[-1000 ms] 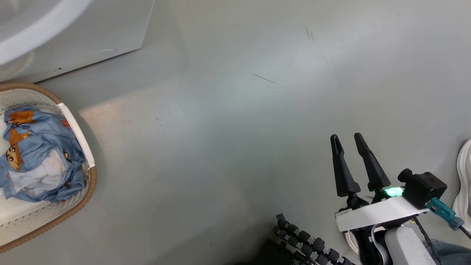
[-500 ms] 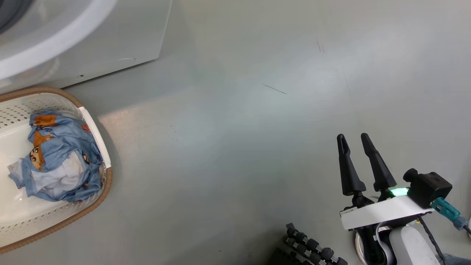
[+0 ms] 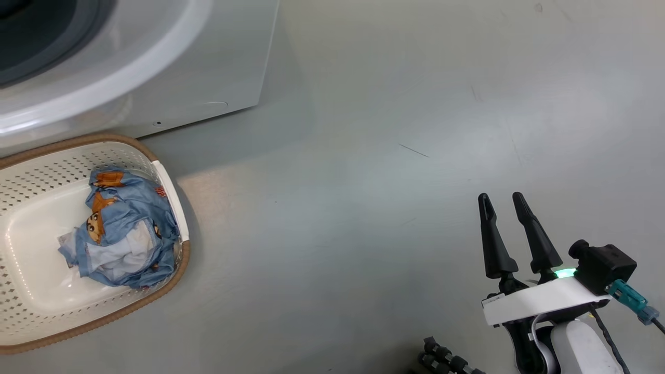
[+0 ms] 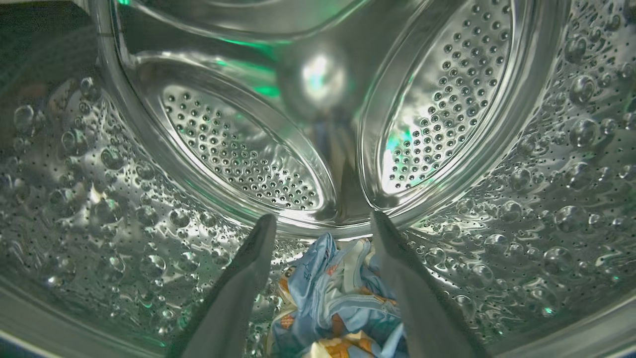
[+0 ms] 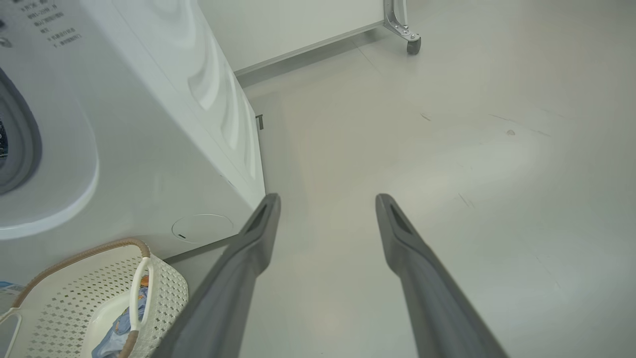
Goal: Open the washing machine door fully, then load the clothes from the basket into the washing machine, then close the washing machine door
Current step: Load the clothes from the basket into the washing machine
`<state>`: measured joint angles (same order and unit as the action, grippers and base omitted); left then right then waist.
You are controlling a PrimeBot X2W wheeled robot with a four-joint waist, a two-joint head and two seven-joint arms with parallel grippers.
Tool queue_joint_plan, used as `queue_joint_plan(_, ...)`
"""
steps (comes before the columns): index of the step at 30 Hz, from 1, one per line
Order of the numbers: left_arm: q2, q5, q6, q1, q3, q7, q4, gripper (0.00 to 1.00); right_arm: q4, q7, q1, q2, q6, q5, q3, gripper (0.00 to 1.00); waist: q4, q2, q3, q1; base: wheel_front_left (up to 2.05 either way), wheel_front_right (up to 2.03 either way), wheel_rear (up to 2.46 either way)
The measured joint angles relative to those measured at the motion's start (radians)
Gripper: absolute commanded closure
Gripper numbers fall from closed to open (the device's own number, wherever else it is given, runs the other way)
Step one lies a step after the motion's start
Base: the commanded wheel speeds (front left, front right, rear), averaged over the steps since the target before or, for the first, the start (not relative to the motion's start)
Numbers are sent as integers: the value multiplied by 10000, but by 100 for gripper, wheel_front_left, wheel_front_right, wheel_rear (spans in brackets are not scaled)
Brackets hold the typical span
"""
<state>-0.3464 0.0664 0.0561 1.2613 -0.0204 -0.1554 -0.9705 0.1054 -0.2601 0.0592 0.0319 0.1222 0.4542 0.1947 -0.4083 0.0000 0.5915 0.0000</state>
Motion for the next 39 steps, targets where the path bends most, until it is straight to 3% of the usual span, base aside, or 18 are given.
queue_joint_plan(14,1467,838,38,-1554,251,-759,-894,0,293,0,63,12,0,-424,-443,0,656,0,-1143,-1,0,0,0)
queue_joint_plan(26,2930,1310,-535,-3038,251,-940,-924,0,487,0,-6,38,0,-1062,-1047,0,1556,0,-2395,-1,0,0,0)
queue_joint_plan(33,3051,1360,-819,-4501,75,-966,-782,0,568,0,-213,40,2,-1501,-1195,0,2146,0,-3178,-1,0,0,0)
queue_joint_plan(39,3072,1386,-997,-5846,84,-966,134,0,633,0,-544,165,2,-1651,-1248,0,2654,0,-3964,-1,0,0,0)
